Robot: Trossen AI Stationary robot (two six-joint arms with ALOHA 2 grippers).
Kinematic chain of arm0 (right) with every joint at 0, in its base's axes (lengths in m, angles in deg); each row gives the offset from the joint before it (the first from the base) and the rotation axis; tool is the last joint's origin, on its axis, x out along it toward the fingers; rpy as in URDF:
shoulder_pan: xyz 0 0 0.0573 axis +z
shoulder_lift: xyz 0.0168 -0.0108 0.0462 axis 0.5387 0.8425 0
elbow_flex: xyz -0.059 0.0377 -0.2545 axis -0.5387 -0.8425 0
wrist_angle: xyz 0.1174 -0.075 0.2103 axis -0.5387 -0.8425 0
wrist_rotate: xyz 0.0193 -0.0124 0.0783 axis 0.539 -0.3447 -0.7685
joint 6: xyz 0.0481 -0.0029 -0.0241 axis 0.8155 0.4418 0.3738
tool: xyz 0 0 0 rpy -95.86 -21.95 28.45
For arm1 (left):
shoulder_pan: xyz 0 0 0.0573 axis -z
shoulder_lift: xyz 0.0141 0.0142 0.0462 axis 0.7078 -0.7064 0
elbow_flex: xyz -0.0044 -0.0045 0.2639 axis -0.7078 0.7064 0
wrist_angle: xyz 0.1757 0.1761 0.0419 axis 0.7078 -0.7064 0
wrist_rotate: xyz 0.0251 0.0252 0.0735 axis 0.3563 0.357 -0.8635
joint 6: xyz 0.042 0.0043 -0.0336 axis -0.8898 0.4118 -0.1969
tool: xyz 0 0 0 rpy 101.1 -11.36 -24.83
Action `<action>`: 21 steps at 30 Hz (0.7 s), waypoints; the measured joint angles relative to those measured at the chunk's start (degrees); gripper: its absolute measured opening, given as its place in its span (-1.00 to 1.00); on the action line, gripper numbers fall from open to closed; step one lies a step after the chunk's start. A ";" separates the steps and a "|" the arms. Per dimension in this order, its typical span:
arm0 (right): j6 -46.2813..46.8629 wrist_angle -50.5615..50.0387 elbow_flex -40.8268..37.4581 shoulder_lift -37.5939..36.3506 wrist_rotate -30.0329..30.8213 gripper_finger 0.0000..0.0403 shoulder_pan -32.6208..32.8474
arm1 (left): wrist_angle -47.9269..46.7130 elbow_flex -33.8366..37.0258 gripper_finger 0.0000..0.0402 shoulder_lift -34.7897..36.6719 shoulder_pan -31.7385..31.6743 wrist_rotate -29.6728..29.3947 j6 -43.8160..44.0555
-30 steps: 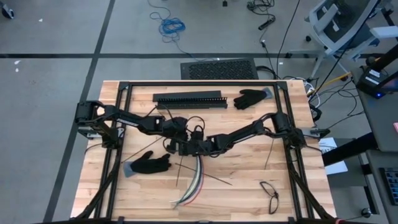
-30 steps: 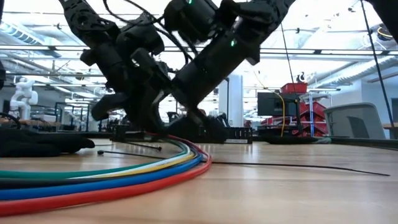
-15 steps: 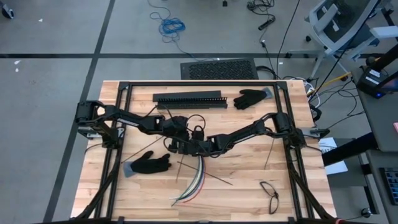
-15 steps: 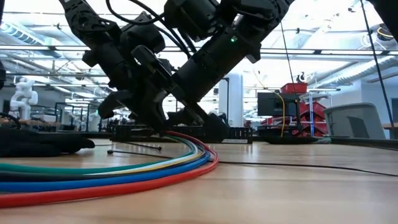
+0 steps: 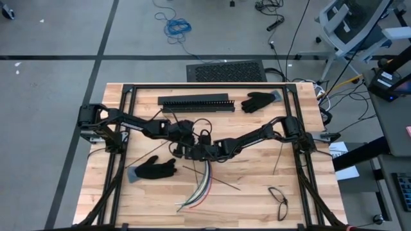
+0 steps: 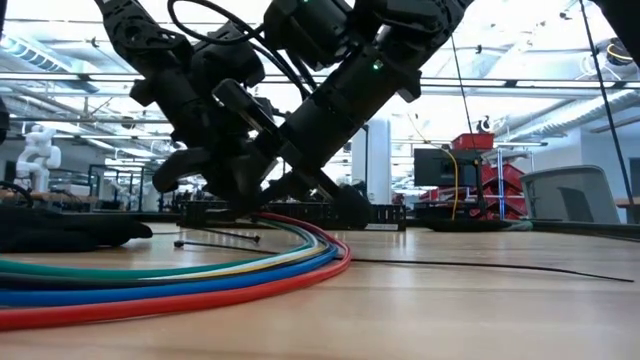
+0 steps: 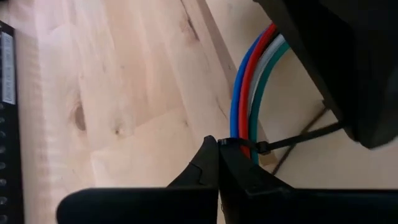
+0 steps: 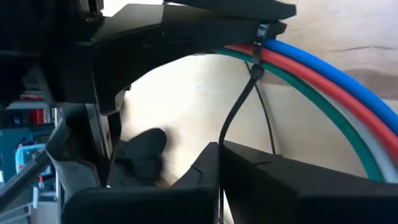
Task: Ziptie cables
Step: Wrap the cable wires using a zip tie
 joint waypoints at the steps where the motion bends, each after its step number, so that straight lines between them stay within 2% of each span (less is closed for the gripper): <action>1: -0.53 0.08 -0.03 0.00 -0.29 -0.99 0.05 | -0.18 0.00 -1.00 0.00 0.04 0.00 -0.33; 11: -5.37 5.76 -0.19 0.00 -4.36 -1.00 0.23 | -2.49 0.02 -1.00 0.00 0.28 2.71 -0.30; 21: -8.41 6.66 -0.23 -0.59 -6.14 -1.00 0.63 | -4.46 -0.07 -1.00 -4.15 0.53 6.00 0.64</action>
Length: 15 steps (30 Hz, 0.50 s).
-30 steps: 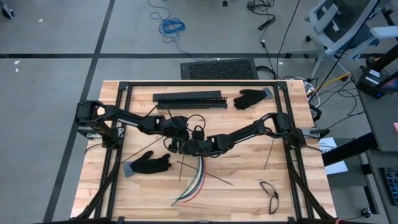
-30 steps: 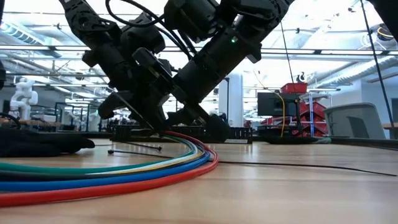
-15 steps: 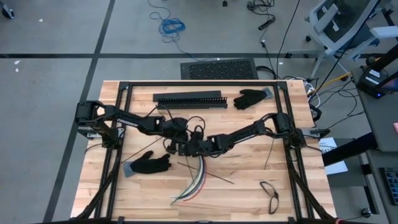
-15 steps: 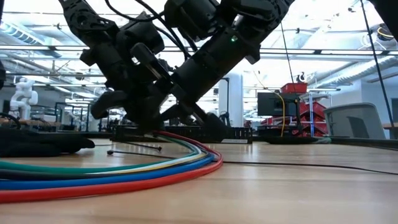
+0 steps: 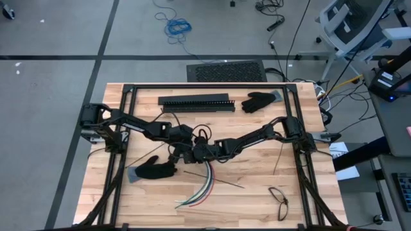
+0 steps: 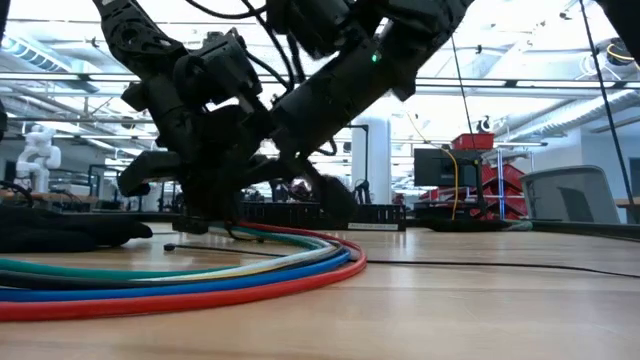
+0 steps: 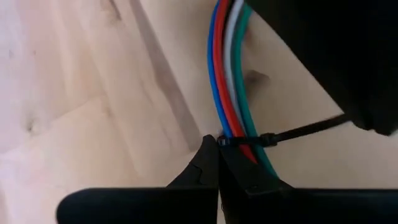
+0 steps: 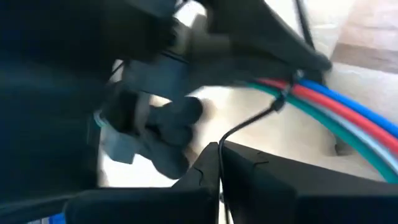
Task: Ziptie cables
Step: Wrap the cable wires using a zip tie
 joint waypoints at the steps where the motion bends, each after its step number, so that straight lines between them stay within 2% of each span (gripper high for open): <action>1: -0.33 -1.21 0.00 -0.89 0.14 -1.00 0.00 | 0.39 -0.02 -1.00 -0.30 0.04 0.06 0.50; 6: -2.77 -2.98 0.00 -3.86 1.21 -1.00 0.02 | 0.27 -0.04 -1.00 -0.70 0.43 0.65 0.45; 15: -5.16 -5.56 0.23 -5.18 2.30 -1.00 -0.63 | -1.68 0.03 -1.00 -0.81 0.38 11.43 1.03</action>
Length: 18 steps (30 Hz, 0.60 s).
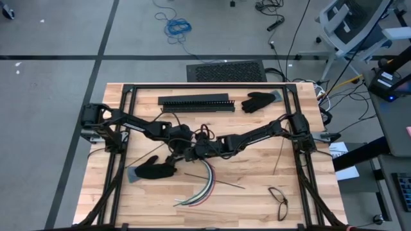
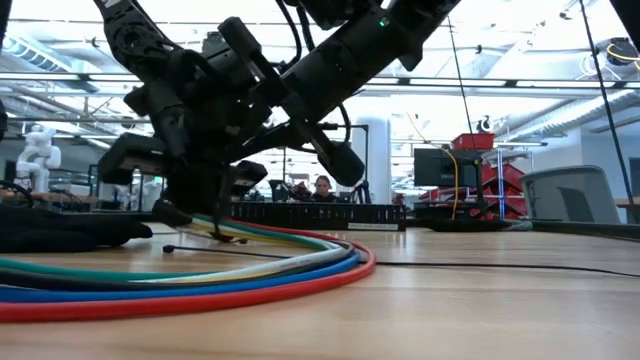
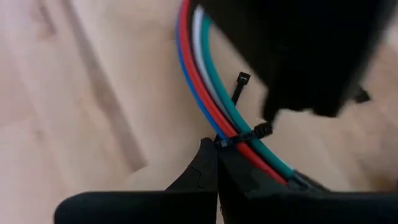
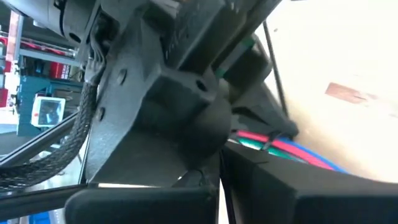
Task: Ziptie cables
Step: Wrap the cable wires using a zip tie
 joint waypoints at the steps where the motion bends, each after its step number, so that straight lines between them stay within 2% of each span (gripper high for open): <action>1: -0.05 -0.14 0.02 0.00 0.04 -1.00 -0.01 | -0.06 0.00 -1.00 0.00 0.00 0.84 0.14; 9: -0.04 -1.02 0.07 0.00 0.42 -1.00 -0.03 | 0.51 0.02 -1.00 -0.04 -0.10 1.41 5.94; 18: -0.23 -0.69 -0.05 -0.83 1.76 -1.00 0.43 | 2.99 0.20 -1.00 -0.83 -0.05 -1.89 2.84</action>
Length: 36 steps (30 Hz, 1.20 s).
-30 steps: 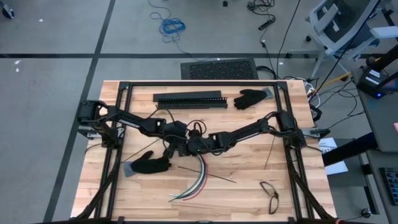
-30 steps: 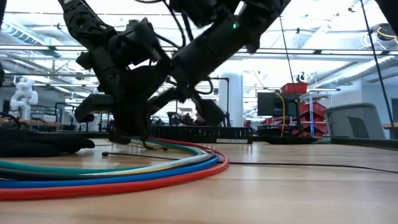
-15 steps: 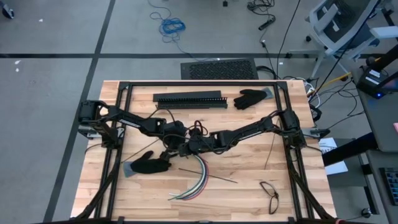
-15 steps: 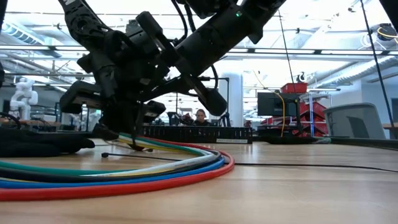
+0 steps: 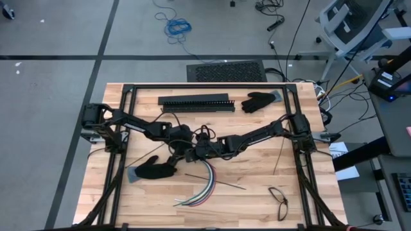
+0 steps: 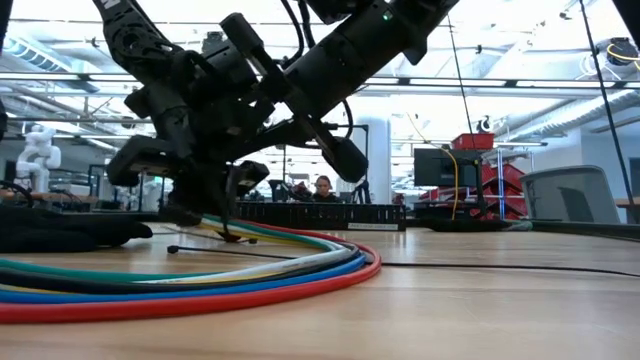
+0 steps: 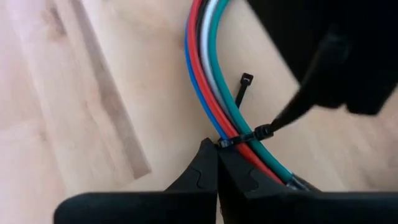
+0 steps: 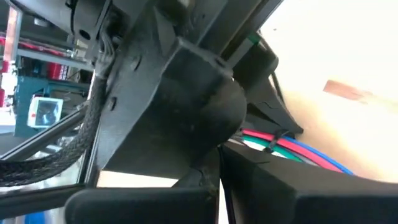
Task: Ziptie cables
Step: Wrap the cable wires using a zip tie
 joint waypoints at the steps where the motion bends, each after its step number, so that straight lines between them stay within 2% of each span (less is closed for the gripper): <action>1: -0.24 -1.02 -0.01 -0.23 0.81 -1.00 -0.13 | 0.32 -0.11 -1.00 -0.47 0.04 -0.58 -0.18; 8: -1.28 -3.83 -0.07 -1.22 2.39 -1.00 -0.77 | 1.18 -0.23 -1.00 -1.76 0.49 -1.92 -1.09; 12: -1.05 -3.96 -0.07 -1.29 3.85 -1.00 -0.89 | 0.37 -0.23 -1.00 -1.84 0.37 1.29 2.29; 18: -1.40 -4.75 -0.07 -1.64 4.51 -1.00 -1.08 | 1.28 -0.10 -0.98 -1.22 -0.55 0.82 4.76; 22: -1.55 -4.98 -0.07 -1.66 5.40 -1.00 -1.33 | 0.75 -0.15 -0.84 -0.89 -2.40 1.54 4.32; 32: -2.80 -5.11 -0.01 -2.42 5.07 -1.00 -1.31 | -1.59 -0.14 -0.27 -0.79 -4.32 2.73 2.66; 36: -3.10 -5.18 -0.01 -2.59 4.82 -1.00 -1.27 | -1.49 -0.14 -0.20 -0.79 -4.23 1.35 1.25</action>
